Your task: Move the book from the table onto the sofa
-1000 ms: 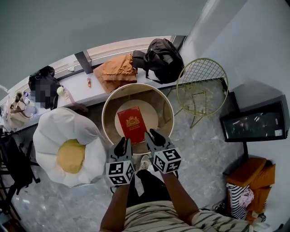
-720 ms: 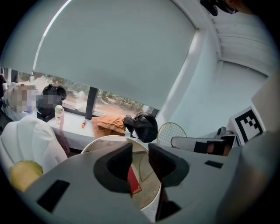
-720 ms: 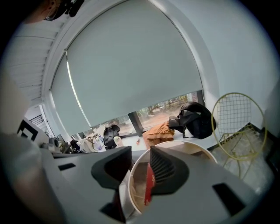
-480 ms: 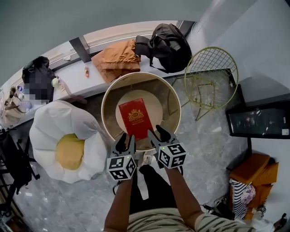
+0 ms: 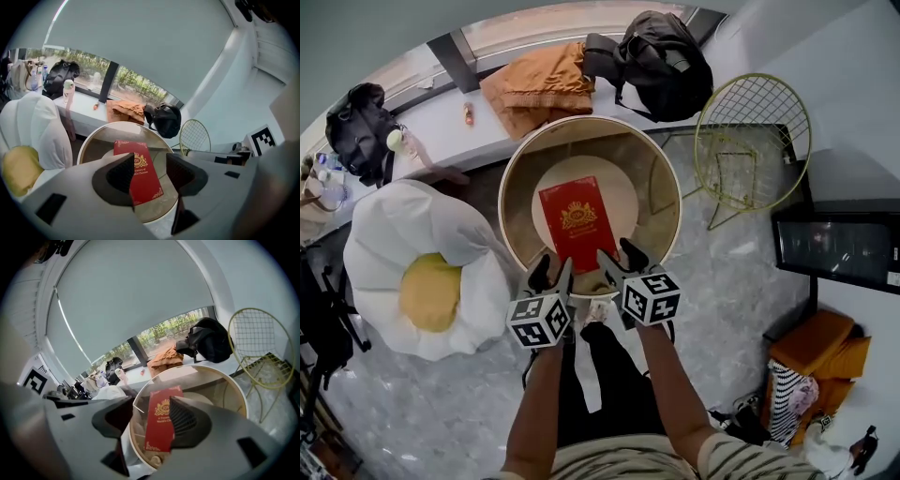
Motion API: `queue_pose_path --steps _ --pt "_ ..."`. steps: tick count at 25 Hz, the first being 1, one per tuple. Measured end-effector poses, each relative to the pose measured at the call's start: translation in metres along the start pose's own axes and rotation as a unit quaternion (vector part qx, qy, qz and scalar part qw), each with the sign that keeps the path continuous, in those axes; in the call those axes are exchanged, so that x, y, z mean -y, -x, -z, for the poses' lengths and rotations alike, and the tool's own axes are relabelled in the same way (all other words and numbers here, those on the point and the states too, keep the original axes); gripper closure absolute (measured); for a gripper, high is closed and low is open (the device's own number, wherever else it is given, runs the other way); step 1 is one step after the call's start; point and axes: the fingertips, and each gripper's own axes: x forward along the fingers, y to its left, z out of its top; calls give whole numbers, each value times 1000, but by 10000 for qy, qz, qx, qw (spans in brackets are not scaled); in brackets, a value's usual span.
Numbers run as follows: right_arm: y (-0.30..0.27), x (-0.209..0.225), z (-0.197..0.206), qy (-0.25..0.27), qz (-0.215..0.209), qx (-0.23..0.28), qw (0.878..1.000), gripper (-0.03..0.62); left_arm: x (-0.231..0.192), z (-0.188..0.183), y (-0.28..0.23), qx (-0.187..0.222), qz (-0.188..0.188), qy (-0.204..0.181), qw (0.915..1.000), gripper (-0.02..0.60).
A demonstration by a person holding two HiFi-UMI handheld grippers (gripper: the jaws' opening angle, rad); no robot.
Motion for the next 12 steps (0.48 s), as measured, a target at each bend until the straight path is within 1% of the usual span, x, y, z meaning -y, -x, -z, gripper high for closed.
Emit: queue_pose_path --steps 2,5,9,12 --pt "-10 8 9 -48 -25 -90 9999 343 -9 10 -11 -80 -22 100 9999 366" --pt "-25 18 20 -64 -82 -230 9997 301 -23 24 -28 -216 -76 239 9995 331" --pt "-48 34 42 -203 -211 -505 9983 278 -36 44 -51 -484 -100 250 9985 297" --pt "-68 51 61 -142 -204 -814 9964 255 -49 61 -71 -670 -180 281 9972 284"
